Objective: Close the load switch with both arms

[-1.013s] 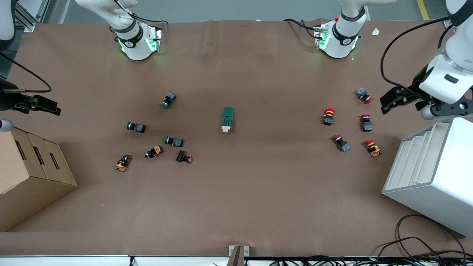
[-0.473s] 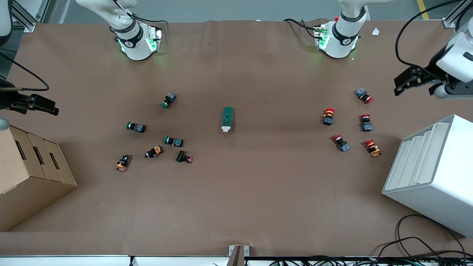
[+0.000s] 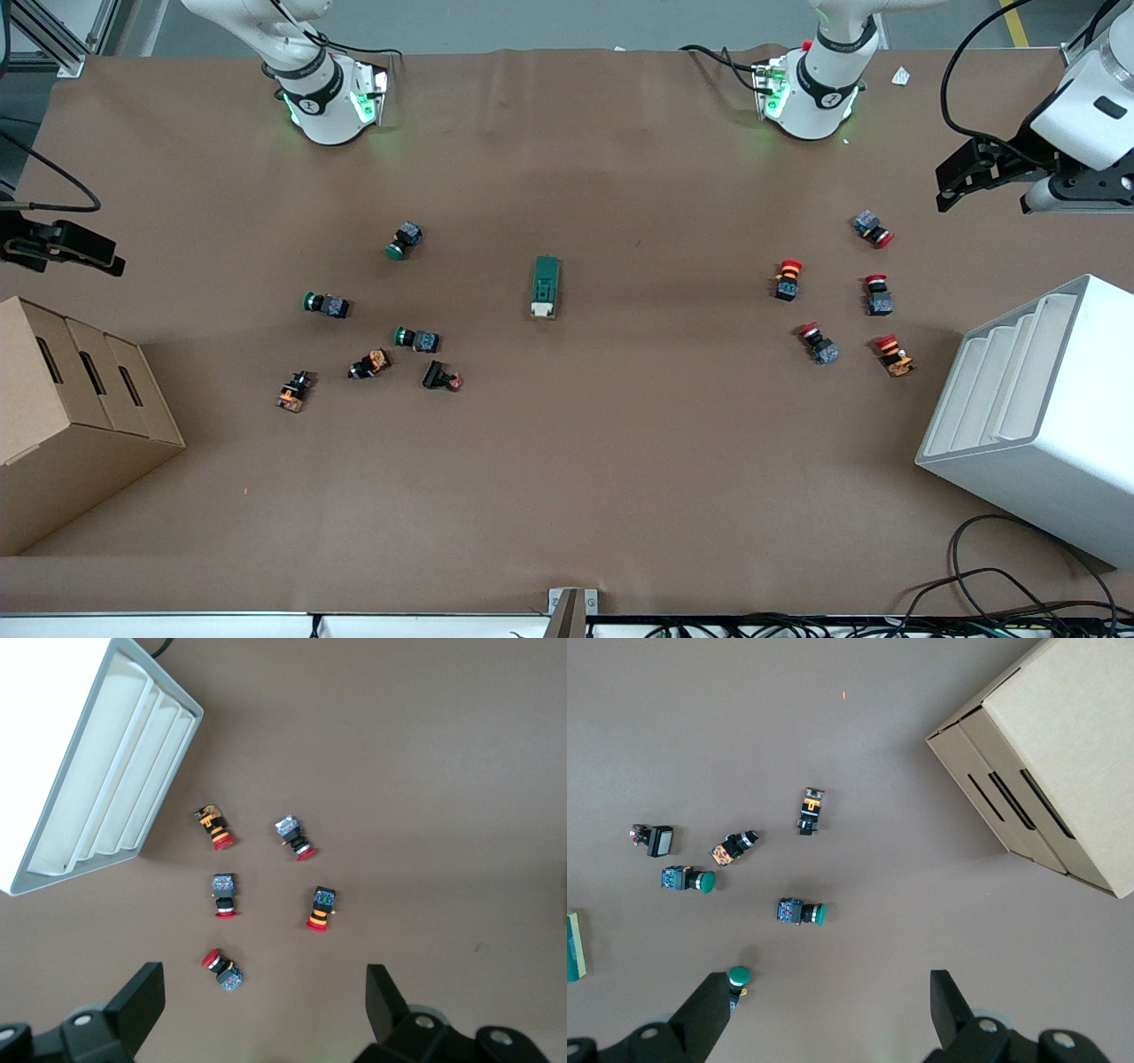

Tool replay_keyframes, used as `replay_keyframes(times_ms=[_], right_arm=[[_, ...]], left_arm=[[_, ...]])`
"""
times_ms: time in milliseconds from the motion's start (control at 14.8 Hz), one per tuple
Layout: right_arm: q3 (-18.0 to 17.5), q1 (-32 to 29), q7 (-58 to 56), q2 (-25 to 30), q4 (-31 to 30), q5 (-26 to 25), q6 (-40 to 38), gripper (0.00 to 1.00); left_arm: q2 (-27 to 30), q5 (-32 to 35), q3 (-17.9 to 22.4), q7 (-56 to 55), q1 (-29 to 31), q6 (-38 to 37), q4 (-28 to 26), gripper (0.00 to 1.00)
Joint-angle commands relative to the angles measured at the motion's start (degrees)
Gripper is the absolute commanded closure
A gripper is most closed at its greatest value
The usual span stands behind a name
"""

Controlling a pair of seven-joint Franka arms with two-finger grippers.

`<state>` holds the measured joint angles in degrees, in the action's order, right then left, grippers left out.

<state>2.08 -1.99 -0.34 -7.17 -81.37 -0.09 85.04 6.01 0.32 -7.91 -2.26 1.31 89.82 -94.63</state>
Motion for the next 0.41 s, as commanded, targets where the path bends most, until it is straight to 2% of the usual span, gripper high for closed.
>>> replay_keyframes(times_ms=[0, 338], right_arm=[[-1.03, -1.0, 0.16, 0.66, 0.51, 0.0, -1.54, 0.0], [-1.38, -0.2, -0.01, 1.45, -0.1, 0.0, -7.17, 0.0]], left_arm=[[0.84, -1.55, 0.0, 1.73, 0.36, -0.43, 0.5, 0.0], [0.75, -2.08, 0.0, 1.03, 0.18, -1.66, 0.85, 0.0]])
